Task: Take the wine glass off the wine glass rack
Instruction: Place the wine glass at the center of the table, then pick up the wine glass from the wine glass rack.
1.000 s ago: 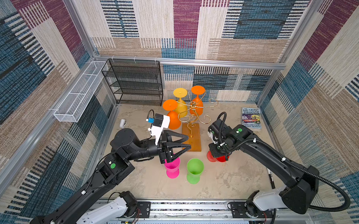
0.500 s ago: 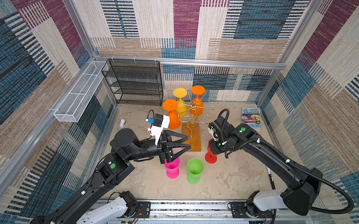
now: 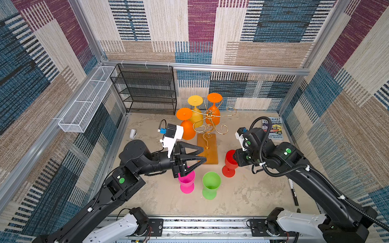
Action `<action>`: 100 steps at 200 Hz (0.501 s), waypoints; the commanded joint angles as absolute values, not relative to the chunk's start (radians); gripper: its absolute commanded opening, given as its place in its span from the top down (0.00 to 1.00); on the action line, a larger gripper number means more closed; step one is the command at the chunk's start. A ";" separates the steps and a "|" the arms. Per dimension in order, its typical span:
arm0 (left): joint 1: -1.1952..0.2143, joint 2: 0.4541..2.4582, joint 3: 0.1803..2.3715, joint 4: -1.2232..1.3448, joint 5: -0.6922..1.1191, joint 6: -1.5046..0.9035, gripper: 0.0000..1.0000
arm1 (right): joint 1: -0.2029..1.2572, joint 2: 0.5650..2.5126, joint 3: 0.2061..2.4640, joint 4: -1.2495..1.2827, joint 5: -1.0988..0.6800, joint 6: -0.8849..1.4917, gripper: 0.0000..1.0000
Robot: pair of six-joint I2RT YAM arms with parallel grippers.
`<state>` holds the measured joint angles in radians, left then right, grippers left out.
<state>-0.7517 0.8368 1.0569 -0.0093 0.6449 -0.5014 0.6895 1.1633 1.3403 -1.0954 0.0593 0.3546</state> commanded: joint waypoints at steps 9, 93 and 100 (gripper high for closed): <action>-0.751 0.833 1.083 -0.045 0.603 -0.467 0.43 | 0.690 1.080 1.309 -0.957 0.039 0.351 0.65; -0.688 0.852 1.176 -0.181 0.412 -0.414 0.43 | 0.690 0.756 1.062 -0.635 0.077 0.371 0.47; -0.668 0.858 1.177 -0.174 0.410 -0.431 0.43 | 0.690 0.736 1.043 -0.611 0.074 0.374 0.47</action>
